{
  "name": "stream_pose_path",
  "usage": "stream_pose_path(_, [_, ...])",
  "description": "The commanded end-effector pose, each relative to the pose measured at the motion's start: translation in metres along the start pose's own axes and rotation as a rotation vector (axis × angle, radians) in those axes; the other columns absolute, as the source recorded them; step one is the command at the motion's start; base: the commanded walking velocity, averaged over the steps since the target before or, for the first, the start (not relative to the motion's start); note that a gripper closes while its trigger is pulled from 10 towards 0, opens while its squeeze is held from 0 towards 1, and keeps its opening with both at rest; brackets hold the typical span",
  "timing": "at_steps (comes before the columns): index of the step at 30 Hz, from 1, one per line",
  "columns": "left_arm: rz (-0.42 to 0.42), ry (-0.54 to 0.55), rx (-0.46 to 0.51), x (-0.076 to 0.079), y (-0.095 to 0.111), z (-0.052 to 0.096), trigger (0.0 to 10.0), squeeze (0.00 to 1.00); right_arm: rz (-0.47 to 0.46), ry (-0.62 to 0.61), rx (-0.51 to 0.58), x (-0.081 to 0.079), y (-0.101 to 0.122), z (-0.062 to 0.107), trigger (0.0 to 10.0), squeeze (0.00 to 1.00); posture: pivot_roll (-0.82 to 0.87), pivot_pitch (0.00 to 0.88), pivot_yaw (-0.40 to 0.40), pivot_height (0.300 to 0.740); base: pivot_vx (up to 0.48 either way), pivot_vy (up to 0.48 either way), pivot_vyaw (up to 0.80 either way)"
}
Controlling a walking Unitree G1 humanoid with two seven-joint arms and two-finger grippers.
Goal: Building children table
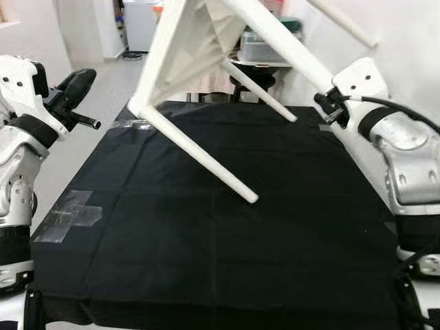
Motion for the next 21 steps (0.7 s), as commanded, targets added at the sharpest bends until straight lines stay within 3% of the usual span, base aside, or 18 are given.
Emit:
stream_pose_path(1, [0.027, -0.040, -0.016, 0.013, -0.006, -0.001, 0.0, 0.00, -0.222, 0.084, -0.349, -0.028, -0.082, -0.002, 0.0, 0.00, -0.08, 0.051, 0.069, 0.740, 0.000, 0.000, 0.00])
stream_pose_path(2, [0.045, -0.047, -0.031, 0.018, -0.012, 0.002, 0.0, 0.00, -0.239, 0.038, -0.373, -0.017, -0.086, 0.000, 0.0, 0.00, -0.08, 0.054, 0.066, 0.740, 0.000, 0.000, 0.00])
stream_pose_path(4, [0.045, -0.047, -0.031, 0.018, -0.012, 0.002, 0.0, 0.00, -0.239, 0.038, -0.373, -0.017, -0.086, 0.000, 0.0, 0.00, -0.08, 0.054, 0.066, 0.740, 0.000, 0.000, 0.00])
stream_pose_path(5, [0.059, -0.053, -0.043, 0.022, -0.015, 0.004, 0.0, 0.00, -0.289, -0.009, -0.422, -0.008, -0.096, 0.005, 0.0, 0.00, -0.08, 0.059, 0.062, 0.740, 0.000, 0.000, 0.00])
stream_pose_path(8, [0.064, -0.057, -0.051, 0.024, -0.017, 0.005, 0.0, 0.00, -0.338, -0.031, -0.471, -0.006, -0.107, 0.012, 0.0, 0.00, -0.08, 0.060, 0.061, 0.740, 0.000, 0.000, 0.00])
stream_pose_path(10, [0.068, -0.066, -0.062, 0.025, -0.016, 0.007, 0.0, 0.00, -0.481, -0.016, -0.571, -0.025, -0.131, 0.027, 0.0, 0.00, -0.08, 0.062, 0.053, 0.740, 0.000, 0.000, 0.00])
stream_pose_path(12, [0.068, -0.066, -0.062, 0.025, -0.016, 0.007, 0.0, 0.00, -0.481, -0.016, -0.571, -0.025, -0.131, 0.027, 0.0, 0.00, -0.08, 0.062, 0.053, 0.740, 0.000, 0.000, 0.00])
stream_pose_path(13, [0.070, -0.068, -0.065, 0.025, -0.016, 0.007, 0.0, 0.00, -0.544, 0.005, -0.617, -0.040, -0.143, 0.034, 0.0, 0.00, -0.07, 0.063, 0.050, 0.740, 0.000, 0.000, 0.00])
stream_pose_path(14, [0.070, -0.068, -0.065, 0.025, -0.016, 0.007, 0.0, 0.00, -0.544, 0.005, -0.617, -0.040, -0.143, 0.034, 0.0, 0.00, -0.07, 0.063, 0.050, 0.740, 0.000, 0.000, 0.00])
stream_pose_path(16, [0.070, -0.075, -0.072, 0.025, -0.016, 0.009, 0.0, 0.00, -0.655, 0.050, -0.682, -0.071, -0.157, 0.042, 0.0, 0.00, -0.06, 0.065, 0.051, 0.740, 0.000, 0.000, 0.00])
stream_pose_path(17, [0.070, -0.075, -0.072, 0.025, -0.016, 0.009, 0.0, 0.00, -0.655, 0.050, -0.682, -0.071, -0.157, 0.042, 0.0, 0.00, -0.06, 0.065, 0.051, 0.740, 0.000, 0.000, 0.00])
stream_pose_path(21, [0.069, -0.081, -0.080, 0.027, -0.016, 0.010, 0.0, 0.00, -0.706, 0.123, -0.665, -0.098, -0.152, 0.039, 0.0, 0.00, -0.06, 0.067, 0.055, 0.740, 0.000, 0.000, 0.00])
Point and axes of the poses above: a point about 5 cm out from each wrist's last joint towards the gripper, its own z axis pointing back from the gripper into the wrist, its own y axis along the axis of the wrist's last joint, x = y × z, the point moved 2 cm from there along -z, pointing out of the wrist towards the gripper, and after that the axes turned 5 degrees about -z, right-handed, at the moved point
